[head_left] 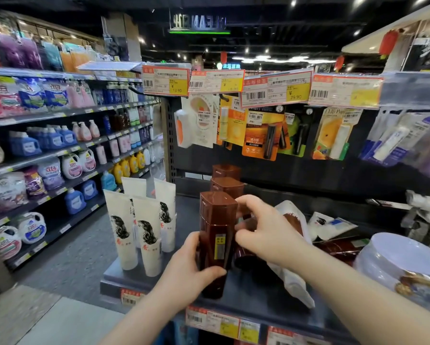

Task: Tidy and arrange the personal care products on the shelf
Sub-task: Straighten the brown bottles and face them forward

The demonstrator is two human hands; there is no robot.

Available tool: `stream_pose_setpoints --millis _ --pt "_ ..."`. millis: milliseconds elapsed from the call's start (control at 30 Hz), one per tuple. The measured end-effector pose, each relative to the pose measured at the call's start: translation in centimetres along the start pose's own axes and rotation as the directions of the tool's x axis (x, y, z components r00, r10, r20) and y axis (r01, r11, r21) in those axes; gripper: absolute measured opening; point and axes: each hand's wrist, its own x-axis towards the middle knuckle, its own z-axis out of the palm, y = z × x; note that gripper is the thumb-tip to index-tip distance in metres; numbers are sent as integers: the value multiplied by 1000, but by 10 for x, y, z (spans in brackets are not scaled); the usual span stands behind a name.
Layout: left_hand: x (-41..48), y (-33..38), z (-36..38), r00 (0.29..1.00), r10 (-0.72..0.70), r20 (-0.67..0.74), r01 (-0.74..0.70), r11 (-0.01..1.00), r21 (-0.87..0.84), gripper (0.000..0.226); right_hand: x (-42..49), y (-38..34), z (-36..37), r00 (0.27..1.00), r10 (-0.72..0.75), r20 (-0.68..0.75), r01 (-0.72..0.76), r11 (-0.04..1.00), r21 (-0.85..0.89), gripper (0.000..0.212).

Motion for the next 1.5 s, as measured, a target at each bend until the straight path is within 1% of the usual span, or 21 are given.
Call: stream_pose_setpoints --millis 67,133,200,233,267,333,367,433,500,600,767,900,1033,1167,1233,1267,1333,1400,1433,1500 --pt "1 -1 0 1000 2 5 -2 1000 9 49 5 -3 -15 998 -28 -54 25 998 -61 40" --pt "1 -1 0 1000 0 0 0 1000 16 48 16 -10 -26 990 -62 -126 49 994 -100 36" --pt "2 -1 1 1000 -5 -6 5 1000 26 48 31 -16 -34 986 -96 -135 71 980 -183 30" --pt "2 0 1 1000 -11 -8 12 999 31 48 38 -18 -36 990 -98 -99 71 967 -246 35" --pt "2 0 1 1000 -18 -12 18 999 33 48 46 -20 -38 995 -89 -34 75 951 -300 45" --pt "2 0 0 999 -26 -26 27 999 32 47 60 -21 -39 988 -57 141 103 935 -340 62" --pt "2 0 0 999 -29 -30 30 999 32 47 66 -21 -38 976 -46 214 120 930 -348 66" --pt "2 0 -1 999 -32 -25 33 999 30 47 73 -18 -35 961 -25 277 136 910 -392 67" --pt "2 1 0 999 -33 -24 34 999 28 47 78 -15 -34 961 -15 276 129 908 -399 61" --pt "2 1 0 999 -37 -31 38 999 28 47 82 -12 -29 966 -38 255 133 922 -365 54" --pt "3 0 -2 996 -52 -66 54 998 24 48 86 -11 -20 975 -69 213 136 937 -321 52" --pt "3 -1 -2 995 -65 -77 67 997 24 46 89 -13 -18 974 -85 211 150 938 -314 52" --pt "3 -1 -2 994 -88 -71 91 995 35 47 90 -13 -21 966 -62 250 142 937 -318 54" --pt "2 -6 -1 990 -125 -62 125 992 -4 46 90 -16 -28 946 -28 322 141 932 -334 62" --pt "1 -10 0 989 -141 -42 140 990 -11 48 92 -18 -36 941 -13 339 136 930 -343 62" --pt "0 -13 1 989 -148 -28 148 989 -9 49 94 -19 -41 946 -15 323 129 933 -336 58" --pt "0 -18 4 987 -160 -9 160 987 -6 49 100 -20 -51 970 -34 243 115 938 -326 46" --pt "0 -21 5 987 -164 0 164 987 0 48 107 -19 -55 982 -43 184 113 914 -389 44" --pt "0 -22 5 987 -161 3 161 987 6 48 110 -17 -55 981 -37 190 120 885 -449 47" --pt "1 -22 4 987 -160 9 160 987 13 48 117 -13 -51 969 4 247 136 826 -547 59"
